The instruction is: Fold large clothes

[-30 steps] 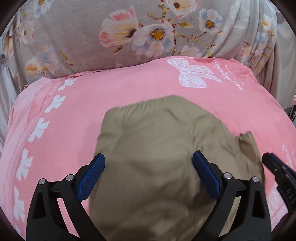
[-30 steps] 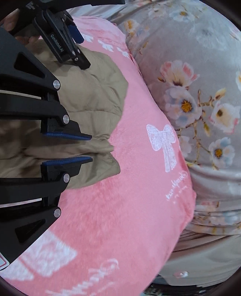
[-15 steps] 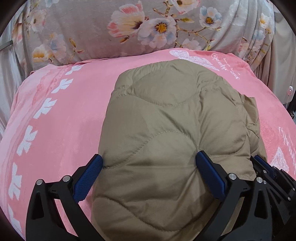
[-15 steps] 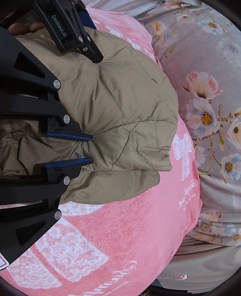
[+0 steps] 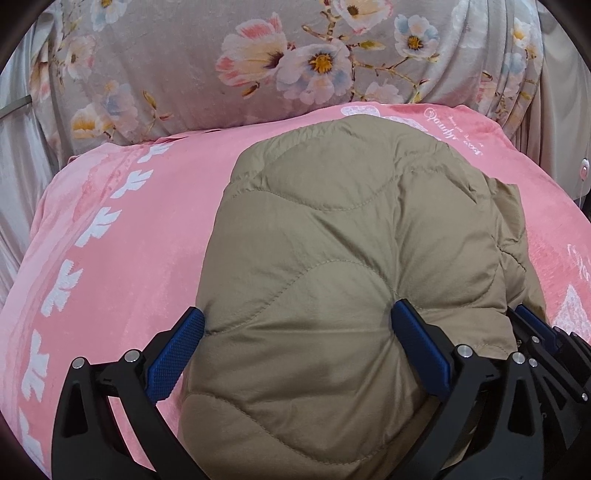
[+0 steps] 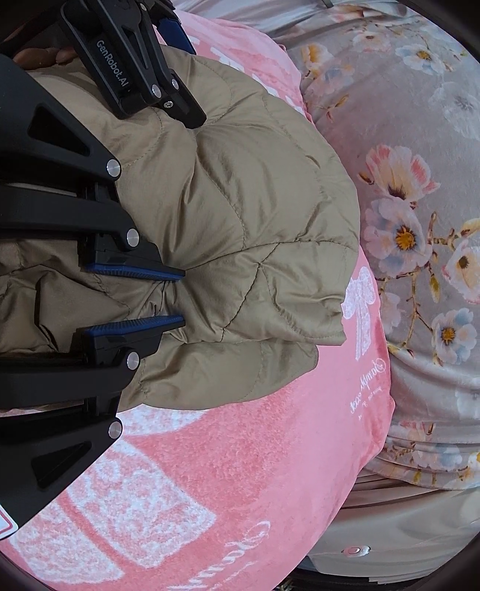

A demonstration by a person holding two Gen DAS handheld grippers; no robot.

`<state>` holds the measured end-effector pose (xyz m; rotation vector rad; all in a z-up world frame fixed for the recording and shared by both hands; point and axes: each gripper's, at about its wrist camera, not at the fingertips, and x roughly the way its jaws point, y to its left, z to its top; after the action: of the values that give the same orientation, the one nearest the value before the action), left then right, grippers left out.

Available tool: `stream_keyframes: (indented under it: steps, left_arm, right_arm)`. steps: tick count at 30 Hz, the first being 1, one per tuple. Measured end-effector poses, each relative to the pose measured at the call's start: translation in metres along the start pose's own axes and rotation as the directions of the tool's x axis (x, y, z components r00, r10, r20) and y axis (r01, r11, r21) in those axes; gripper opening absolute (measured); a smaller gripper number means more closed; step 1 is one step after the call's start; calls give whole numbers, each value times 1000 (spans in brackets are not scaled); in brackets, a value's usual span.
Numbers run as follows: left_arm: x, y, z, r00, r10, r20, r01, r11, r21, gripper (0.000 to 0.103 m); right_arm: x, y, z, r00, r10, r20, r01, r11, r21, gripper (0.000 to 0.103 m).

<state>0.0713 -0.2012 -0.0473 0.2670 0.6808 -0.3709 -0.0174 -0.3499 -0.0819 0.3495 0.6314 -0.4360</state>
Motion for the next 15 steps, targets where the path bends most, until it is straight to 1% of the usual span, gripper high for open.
stream_keyframes:
  steps: [4, 5, 6, 7, 8, 9, 10, 12, 13, 14, 15]
  left_arm:
    - [-1, 0, 0, 1000, -9, -4, 9, 1000, -2, 98]
    - [-2, 2, 1, 1000, -26, -12, 26, 1000, -7, 98]
    - [-4, 9, 2, 998, -62, -33, 61, 998, -18, 98]
    - [-5, 16, 5, 994, -92, -57, 90, 995, -35, 98]
    - [-6, 29, 7, 986, -138, -92, 132, 988, -76, 98]
    - [-7, 45, 9, 973, -193, -125, 177, 976, -128, 98]
    - [-6, 57, 8, 960, -239, -145, 214, 962, -169, 98]
    - [2, 88, 7, 918, -351, -186, 296, 917, -269, 98]
    - [6, 97, 5, 902, -387, -194, 321, 899, -299, 98]
    - [12, 108, 4, 881, -428, -203, 348, 875, -336, 98]
    - [16, 113, 3, 867, -453, -208, 363, 859, -361, 98]
  right_arm:
    - [0, -2, 2, 1000, 13, -10, -13, 1000, 0, 21]
    - [-3, -5, 5, 999, 25, -25, -25, 1000, 6, 24]
    - [-8, -11, 9, 998, 37, -45, -36, 999, 27, 28]
    - [-17, -23, 14, 996, 70, -58, -66, 995, 79, 39]
    - [-25, -37, 17, 992, 112, -54, -104, 986, 130, 51]
    - [-32, -52, 19, 989, 138, -54, -127, 976, 177, 57]
    - [-36, -70, 20, 984, 159, -77, -138, 965, 223, 59]
    - [-30, -97, 21, 960, 230, -160, -177, 940, 292, 59]
    - [-21, -115, 19, 929, 309, -203, -224, 907, 358, 59]
    - [-14, -123, 16, 906, 357, -226, -248, 883, 398, 59]
    - [-3, -132, 13, 866, 427, -261, -278, 844, 458, 59]
